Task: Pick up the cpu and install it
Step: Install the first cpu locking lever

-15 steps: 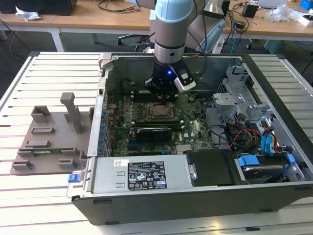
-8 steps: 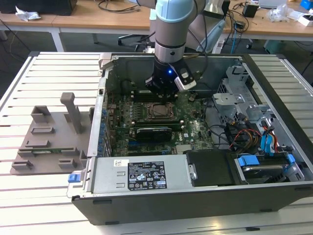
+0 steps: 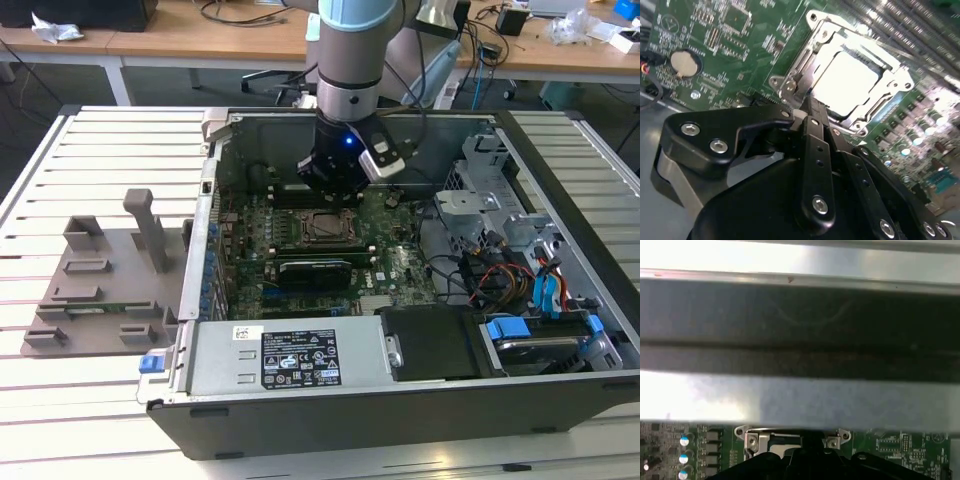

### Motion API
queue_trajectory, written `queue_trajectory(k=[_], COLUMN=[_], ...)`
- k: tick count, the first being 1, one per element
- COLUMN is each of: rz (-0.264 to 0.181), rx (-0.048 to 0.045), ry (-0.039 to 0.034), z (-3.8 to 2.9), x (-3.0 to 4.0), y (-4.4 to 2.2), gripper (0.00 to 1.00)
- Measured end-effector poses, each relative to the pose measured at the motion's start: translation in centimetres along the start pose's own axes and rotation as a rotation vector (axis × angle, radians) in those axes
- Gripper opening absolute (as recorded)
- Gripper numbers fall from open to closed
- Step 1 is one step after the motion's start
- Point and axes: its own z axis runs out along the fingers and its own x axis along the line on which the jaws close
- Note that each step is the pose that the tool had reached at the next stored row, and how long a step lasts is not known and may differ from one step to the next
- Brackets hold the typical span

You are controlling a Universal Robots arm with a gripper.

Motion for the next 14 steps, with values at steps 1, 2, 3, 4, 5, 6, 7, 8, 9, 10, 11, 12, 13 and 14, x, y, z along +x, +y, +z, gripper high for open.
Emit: queue_trajectory(k=[1, 2, 3, 4, 5, 6, 7, 8, 9, 10, 11, 12, 13, 14], rz=[0.000, 0.000, 0.000, 0.000, -0.001, 0.000, 0.000, 0.000, 0.000, 0.000, 0.000, 0.000, 0.000, 0.000], rx=[0.0113, 0.0197, 0.0241, 0.0256, 0.0261, 0.0263, 0.0263, 0.0262, 0.0262, 0.0262, 0.0262, 0.0262, 0.0262, 0.0261], ry=[0.0004, 0.0008, 0.0010, 0.0011, 0.0011, 0.0012, 0.0012, 0.0011, 0.0010, 0.0011, 0.0011, 0.0010, 0.0010, 0.0011], z=[-0.03, -0.04, -0.06, -0.08, -0.12, -0.17, -0.26, -0.35, -0.50, -0.61, -0.85, -0.94, -1.04, -1.14], x=[0.01, 0.02, 0.04, 0.04, 0.05, 0.05, 0.05, 0.05, 0.04, 0.04, 0.04, 0.03, 0.03, 0.03], y=[-0.25, -0.50, -0.71, -0.83, -0.95, -0.98, -0.98, -0.98, -0.98, -0.99, -0.98, -0.98, -0.98, -0.98], gripper=[0.11, 0.11, 0.11, 0.11, 0.11, 0.11, 0.11, 0.11, 0.11, 0.11, 0.11, 0.11, 0.11, 0.11])
